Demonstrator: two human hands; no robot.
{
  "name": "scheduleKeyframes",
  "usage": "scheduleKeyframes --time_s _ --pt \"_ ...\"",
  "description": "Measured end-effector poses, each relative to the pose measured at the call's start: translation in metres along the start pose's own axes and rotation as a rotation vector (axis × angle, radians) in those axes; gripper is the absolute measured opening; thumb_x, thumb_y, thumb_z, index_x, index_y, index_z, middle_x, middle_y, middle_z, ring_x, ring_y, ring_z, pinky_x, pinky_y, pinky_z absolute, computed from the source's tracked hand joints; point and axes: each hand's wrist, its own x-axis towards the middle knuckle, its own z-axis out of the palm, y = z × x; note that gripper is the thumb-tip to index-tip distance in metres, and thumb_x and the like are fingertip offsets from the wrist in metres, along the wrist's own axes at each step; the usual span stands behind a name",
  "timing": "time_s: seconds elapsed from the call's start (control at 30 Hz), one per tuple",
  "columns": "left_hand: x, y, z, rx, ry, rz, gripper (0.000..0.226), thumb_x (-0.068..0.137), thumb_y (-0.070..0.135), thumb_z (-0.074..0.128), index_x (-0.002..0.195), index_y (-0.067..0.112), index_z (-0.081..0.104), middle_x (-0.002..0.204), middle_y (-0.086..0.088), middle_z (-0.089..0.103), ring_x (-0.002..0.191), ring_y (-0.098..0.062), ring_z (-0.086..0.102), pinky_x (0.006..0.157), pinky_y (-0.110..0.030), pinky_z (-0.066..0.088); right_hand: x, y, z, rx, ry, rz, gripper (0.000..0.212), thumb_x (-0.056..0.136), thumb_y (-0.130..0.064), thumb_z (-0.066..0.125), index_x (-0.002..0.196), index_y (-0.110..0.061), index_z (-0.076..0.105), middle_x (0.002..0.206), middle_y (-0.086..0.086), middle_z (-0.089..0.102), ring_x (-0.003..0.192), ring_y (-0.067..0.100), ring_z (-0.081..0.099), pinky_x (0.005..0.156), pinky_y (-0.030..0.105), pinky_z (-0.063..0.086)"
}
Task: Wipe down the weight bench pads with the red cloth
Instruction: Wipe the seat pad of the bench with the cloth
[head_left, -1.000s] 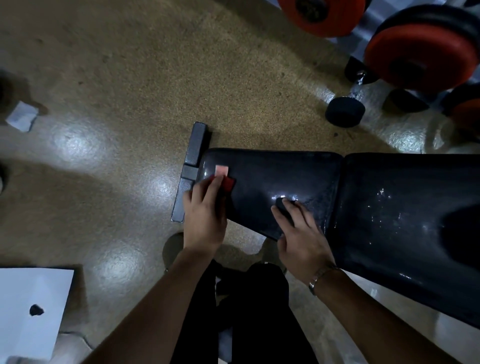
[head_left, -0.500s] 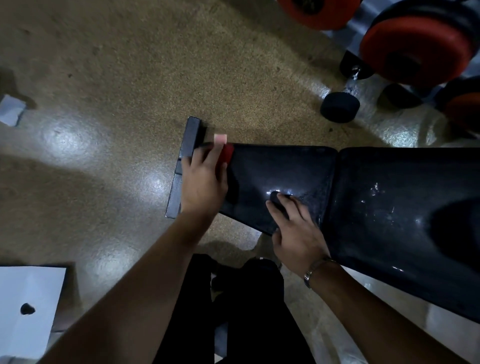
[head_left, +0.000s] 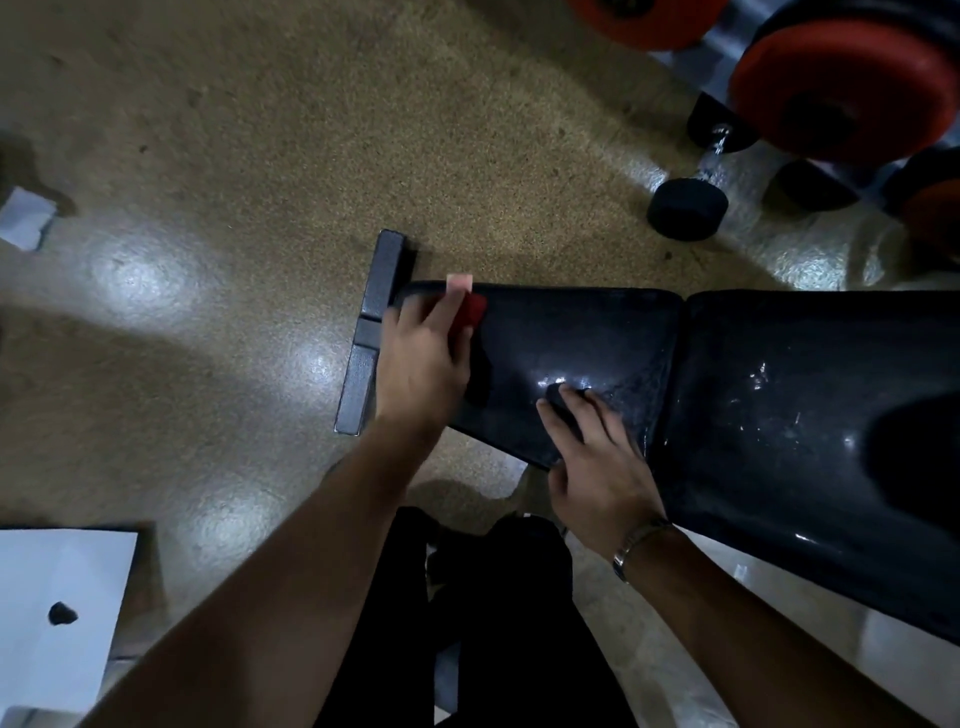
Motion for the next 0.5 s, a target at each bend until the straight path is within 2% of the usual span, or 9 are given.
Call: scheduleKeyframes --time_s 0.2,0.33,0.5 --pt "0.048 0.001 0.005 0.067 -0.075 -0.054 0.047 0.103 0.031 0.05 0.15 0.023 0.049 0.131 -0.017 0.061 0.113 -0.039 0.051 0.099 -0.044 0.042 0.0 0.001 -0.001 -0.014 0.005 -0.005 0.07 0.091 -0.019 0.05 0.157 -0.027 0.028 0.166 -0.003 0.017 0.152 0.024 0.011 0.121 0.047 0.027" --pt "-0.01 -0.008 0.011 0.091 0.044 0.078 0.048 0.105 0.03 0.051 0.152 0.018 0.048 0.133 -0.013 0.058 0.11 -0.036 0.049 0.102 -0.043 0.038 0.0 0.002 0.003 -0.013 0.031 -0.005 0.068 0.092 -0.019 0.05 0.157 -0.025 0.03 0.165 -0.002 0.02 0.152 0.024 0.014 0.121 0.048 0.027" --pt "-0.098 -0.04 0.026 0.042 0.046 0.182 0.05 0.101 0.021 0.062 0.15 0.018 0.052 0.142 -0.012 0.057 0.101 -0.031 0.051 0.092 -0.048 0.05 -0.001 0.003 0.003 -0.019 0.03 -0.013 0.069 0.092 -0.02 0.049 0.158 -0.026 0.027 0.166 -0.002 0.018 0.152 0.024 0.011 0.123 0.048 0.024"
